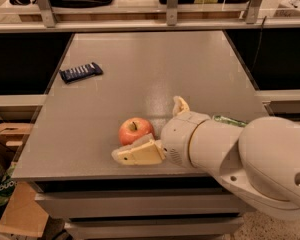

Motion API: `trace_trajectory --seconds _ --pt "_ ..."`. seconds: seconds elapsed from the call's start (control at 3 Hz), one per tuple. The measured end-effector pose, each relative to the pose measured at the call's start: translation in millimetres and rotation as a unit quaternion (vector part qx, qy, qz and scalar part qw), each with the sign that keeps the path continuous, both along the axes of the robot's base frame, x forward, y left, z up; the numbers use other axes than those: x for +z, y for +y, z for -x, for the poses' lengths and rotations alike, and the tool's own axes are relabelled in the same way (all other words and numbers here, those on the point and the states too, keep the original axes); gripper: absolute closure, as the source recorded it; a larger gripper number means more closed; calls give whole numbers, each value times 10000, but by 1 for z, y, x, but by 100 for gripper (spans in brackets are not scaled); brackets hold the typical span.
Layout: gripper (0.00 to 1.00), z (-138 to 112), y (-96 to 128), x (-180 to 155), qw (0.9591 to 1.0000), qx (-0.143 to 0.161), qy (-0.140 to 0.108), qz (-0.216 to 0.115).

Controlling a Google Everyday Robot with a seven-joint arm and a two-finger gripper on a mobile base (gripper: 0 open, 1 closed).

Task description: Move apple near rxbar blueberry

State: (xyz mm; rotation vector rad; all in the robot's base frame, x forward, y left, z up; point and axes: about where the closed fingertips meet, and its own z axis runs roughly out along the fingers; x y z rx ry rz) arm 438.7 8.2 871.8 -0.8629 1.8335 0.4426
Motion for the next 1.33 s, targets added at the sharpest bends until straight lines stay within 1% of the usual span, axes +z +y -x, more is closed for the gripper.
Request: trace_trajectory --seconds 0.67,1.33 --pt "0 4 7 -14 9996 21 -101 -267" --pt "0 5 18 -22 9980 23 -253 -577"
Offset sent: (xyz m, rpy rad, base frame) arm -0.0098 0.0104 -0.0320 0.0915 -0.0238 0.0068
